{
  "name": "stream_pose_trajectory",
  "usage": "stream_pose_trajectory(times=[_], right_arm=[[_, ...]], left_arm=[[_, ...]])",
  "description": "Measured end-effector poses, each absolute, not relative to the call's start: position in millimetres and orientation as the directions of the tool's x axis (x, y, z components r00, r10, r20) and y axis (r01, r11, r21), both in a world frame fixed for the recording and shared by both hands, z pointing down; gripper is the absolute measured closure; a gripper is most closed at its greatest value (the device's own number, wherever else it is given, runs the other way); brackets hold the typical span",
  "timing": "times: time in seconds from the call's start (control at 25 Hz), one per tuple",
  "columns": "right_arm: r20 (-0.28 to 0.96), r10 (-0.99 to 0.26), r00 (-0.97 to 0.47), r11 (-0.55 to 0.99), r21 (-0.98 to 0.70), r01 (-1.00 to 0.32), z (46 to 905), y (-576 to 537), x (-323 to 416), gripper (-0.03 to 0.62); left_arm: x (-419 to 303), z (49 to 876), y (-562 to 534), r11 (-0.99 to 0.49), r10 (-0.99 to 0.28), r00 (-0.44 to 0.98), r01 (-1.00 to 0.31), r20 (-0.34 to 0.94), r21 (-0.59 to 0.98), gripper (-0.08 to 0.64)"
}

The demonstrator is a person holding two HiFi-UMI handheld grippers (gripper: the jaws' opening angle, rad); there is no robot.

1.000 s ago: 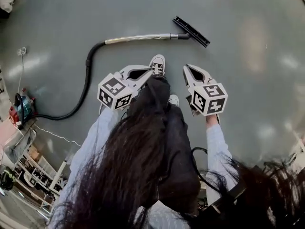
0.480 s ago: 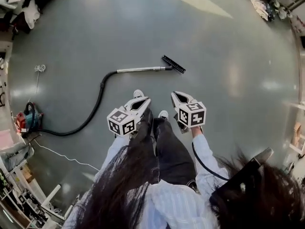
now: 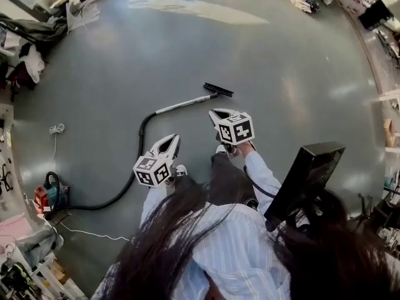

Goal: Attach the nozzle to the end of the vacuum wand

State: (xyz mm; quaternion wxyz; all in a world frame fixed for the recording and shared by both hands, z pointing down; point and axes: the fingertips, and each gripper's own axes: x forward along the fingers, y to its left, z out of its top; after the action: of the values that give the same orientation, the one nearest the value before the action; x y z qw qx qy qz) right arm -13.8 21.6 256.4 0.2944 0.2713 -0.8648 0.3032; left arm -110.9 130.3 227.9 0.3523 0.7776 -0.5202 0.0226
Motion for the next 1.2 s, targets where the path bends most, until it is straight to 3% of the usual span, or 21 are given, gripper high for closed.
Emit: stream_pose_trajectory(times=[0.36, 0.56, 0.92, 1.2], right_arm=[[0.634, -0.382, -0.672, 0.612, -0.371, -0.698, 231.6, 133.0, -73.9, 0.588], [0.637, -0.421, -0.646, 0.594, -0.345, -0.727, 223.0, 182.8, -66.5, 0.588], [0.631, -0.436, -0.641, 0.556, -0.372, -0.744, 217.5, 251.7, 40.3, 0.588], [0.636, -0.431, -0.640, 0.587, -0.341, -0.734, 214.1, 304.5, 144.3, 0.586]], left_arm=[[-175.1, 192.8, 235.0, -0.309, -0.765, 0.541, -0.785, 0.350, 0.537, 0.556], [-173.2, 198.8, 268.9, -0.323, -0.743, 0.577, -0.753, 0.339, 0.573, 0.555], [-62.0, 175.9, 293.5, -0.404, -0.722, 0.625, -0.730, 0.298, 0.551, 0.556], [47.2, 173.5, 336.1, -0.372, -0.755, 0.593, -0.738, 0.278, 0.563, 0.555]])
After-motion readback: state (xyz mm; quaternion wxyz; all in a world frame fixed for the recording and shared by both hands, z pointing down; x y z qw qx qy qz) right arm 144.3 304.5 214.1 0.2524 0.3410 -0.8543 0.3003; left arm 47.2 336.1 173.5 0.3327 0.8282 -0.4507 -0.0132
